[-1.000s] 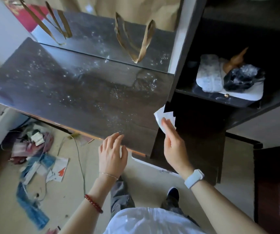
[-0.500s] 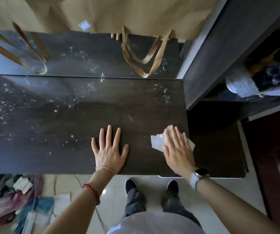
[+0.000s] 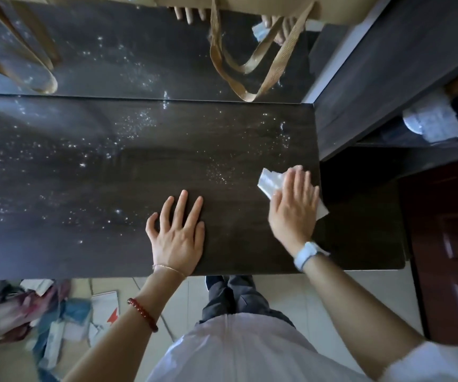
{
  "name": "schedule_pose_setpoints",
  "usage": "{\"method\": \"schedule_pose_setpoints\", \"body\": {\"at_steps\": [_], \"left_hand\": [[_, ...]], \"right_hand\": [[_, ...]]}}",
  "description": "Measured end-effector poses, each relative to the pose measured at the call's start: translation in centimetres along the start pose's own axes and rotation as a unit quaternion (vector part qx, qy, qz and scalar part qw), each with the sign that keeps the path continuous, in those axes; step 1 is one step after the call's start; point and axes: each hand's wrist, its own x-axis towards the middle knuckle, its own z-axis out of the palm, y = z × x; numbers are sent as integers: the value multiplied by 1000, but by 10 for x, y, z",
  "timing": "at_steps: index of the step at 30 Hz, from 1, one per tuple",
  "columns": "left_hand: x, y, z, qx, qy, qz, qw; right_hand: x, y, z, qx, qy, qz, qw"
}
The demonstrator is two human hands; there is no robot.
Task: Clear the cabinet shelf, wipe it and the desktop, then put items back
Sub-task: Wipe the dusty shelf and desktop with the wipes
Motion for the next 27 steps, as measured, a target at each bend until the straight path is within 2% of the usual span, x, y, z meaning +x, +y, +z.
{"method": "schedule_pose_setpoints", "body": {"at_steps": [1, 4, 5, 7, 11, 13, 15, 18, 19, 20, 21, 23, 25, 26, 27], "left_hand": [[0, 0, 0, -8, 8, 1, 1000], [2, -3, -1, -51, 44, -2, 998], [4, -4, -2, -63, 56, -5, 996], [8, -3, -7, -83, 80, -12, 993], [29, -3, -22, -97, 102, -33, 990], [42, -3, -27, -100, 96, -51, 989], [55, -2, -29, -101, 74, -66, 990], [74, -2, -27, -102, 29, -68, 992], [80, -2, -27, -100, 22, -61, 993], [85, -3, -26, -96, 18, -55, 994], [89, -3, -25, -91, 16, -55, 994], [94, -3, -21, -74, 17, -65, 995], [96, -1, -16, -50, 18, -76, 996], [97, 0, -14, -41, 19, -79, 996], [96, 1, -12, -34, 21, -80, 996]], "right_hand": [[-11, -18, 6, 18, -2, -24, 1000], [-63, -54, 11, 45, -70, -259, 962], [-68, -51, 10, 52, -86, -294, 950], [-57, -34, 9, 84, -96, -282, 951], [-4, -4, 3, 85, -41, -110, 989], [4, -8, 2, 68, -34, -77, 994], [-14, -21, 5, 51, -56, -142, 987], [-45, -25, 6, 28, -110, -305, 946], [-39, -16, 5, 19, -112, -329, 937], [-26, -7, 3, 9, -104, -315, 943], [-11, 1, 4, -1, -89, -263, 961], [27, 8, 3, -7, -36, -96, 995], [59, -3, 6, 20, -5, 65, 998], [67, -18, 7, 38, 1, 115, 993], [66, -33, 9, 50, 10, 119, 992]]}}
